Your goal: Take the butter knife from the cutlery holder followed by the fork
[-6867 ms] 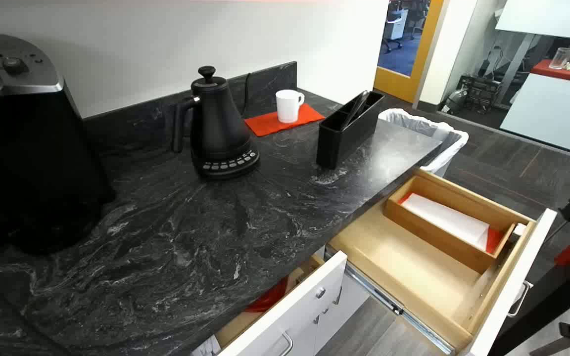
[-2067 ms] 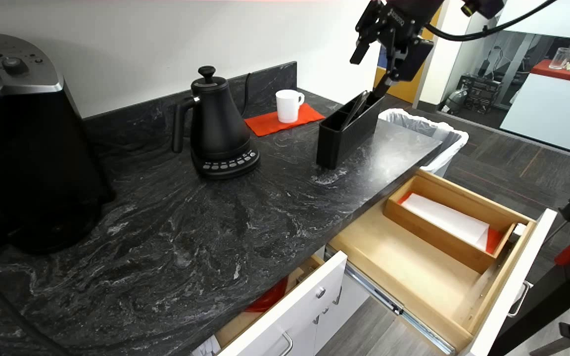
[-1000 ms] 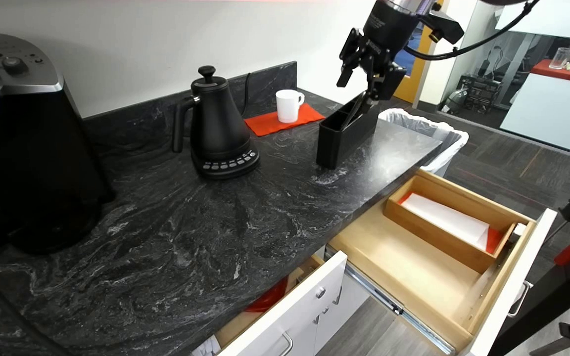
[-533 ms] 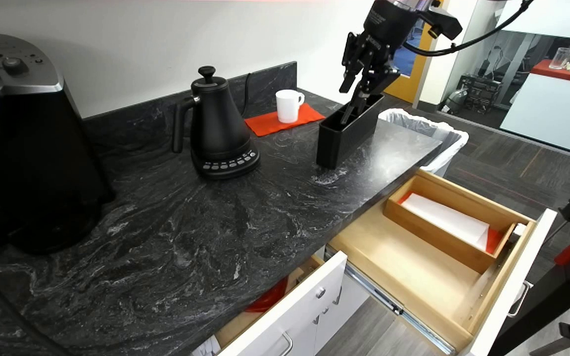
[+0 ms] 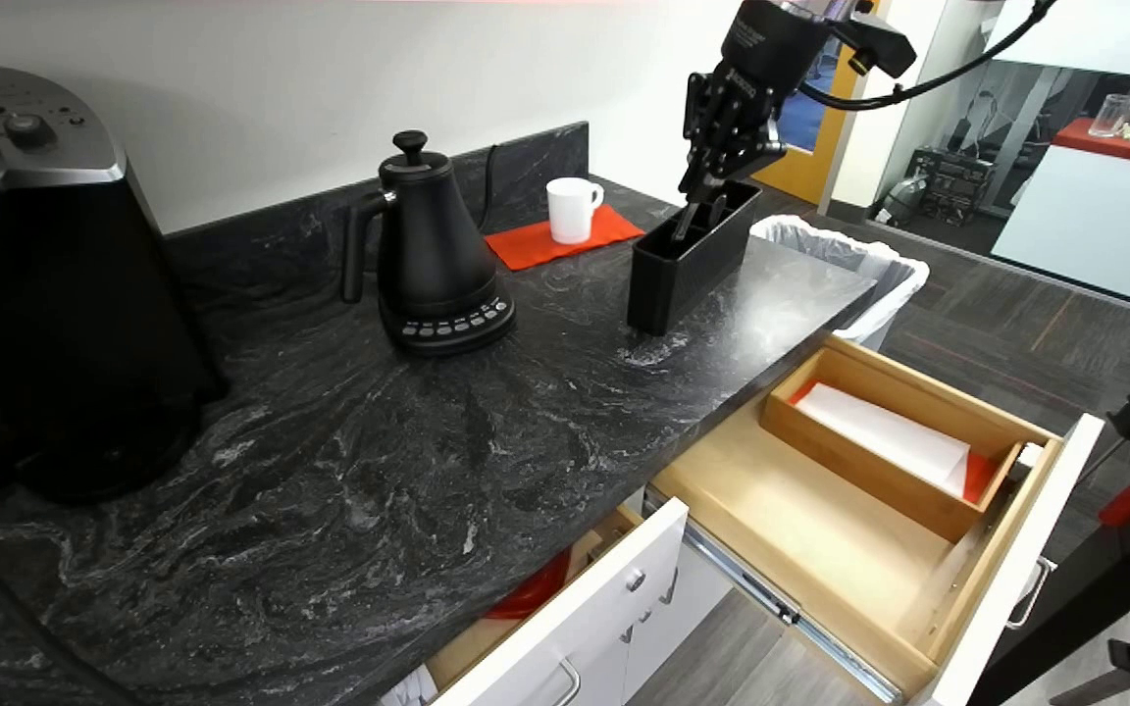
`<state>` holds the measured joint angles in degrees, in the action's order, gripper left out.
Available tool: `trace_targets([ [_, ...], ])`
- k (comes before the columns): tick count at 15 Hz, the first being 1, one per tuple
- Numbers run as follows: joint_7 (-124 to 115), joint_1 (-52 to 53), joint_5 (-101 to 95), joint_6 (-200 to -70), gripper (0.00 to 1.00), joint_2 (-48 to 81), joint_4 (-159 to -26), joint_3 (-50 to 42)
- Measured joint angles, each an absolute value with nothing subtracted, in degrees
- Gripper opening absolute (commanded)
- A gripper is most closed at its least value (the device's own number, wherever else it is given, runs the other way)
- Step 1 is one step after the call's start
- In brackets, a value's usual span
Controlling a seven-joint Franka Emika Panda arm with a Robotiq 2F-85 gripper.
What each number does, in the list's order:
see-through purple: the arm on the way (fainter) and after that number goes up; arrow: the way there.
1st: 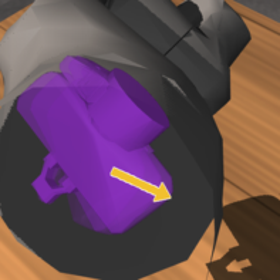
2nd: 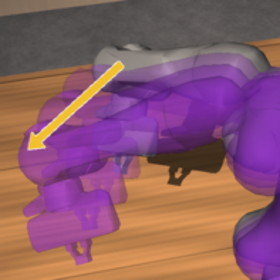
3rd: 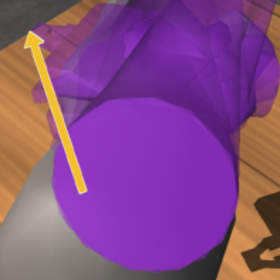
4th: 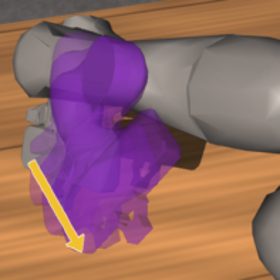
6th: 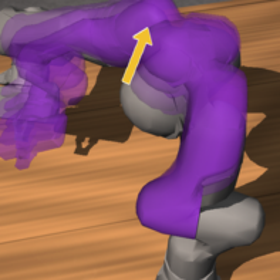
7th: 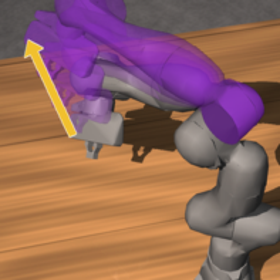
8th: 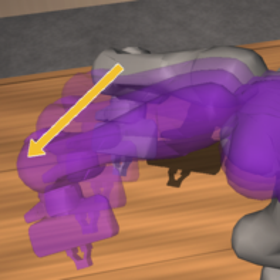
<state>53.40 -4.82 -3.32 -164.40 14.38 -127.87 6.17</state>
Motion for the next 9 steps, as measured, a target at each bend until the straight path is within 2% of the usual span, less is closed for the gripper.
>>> trace_targets([
  [9,48.32,-3.70,-7.54,-161.62,0.06,9.45,-126.51,5.05],
])
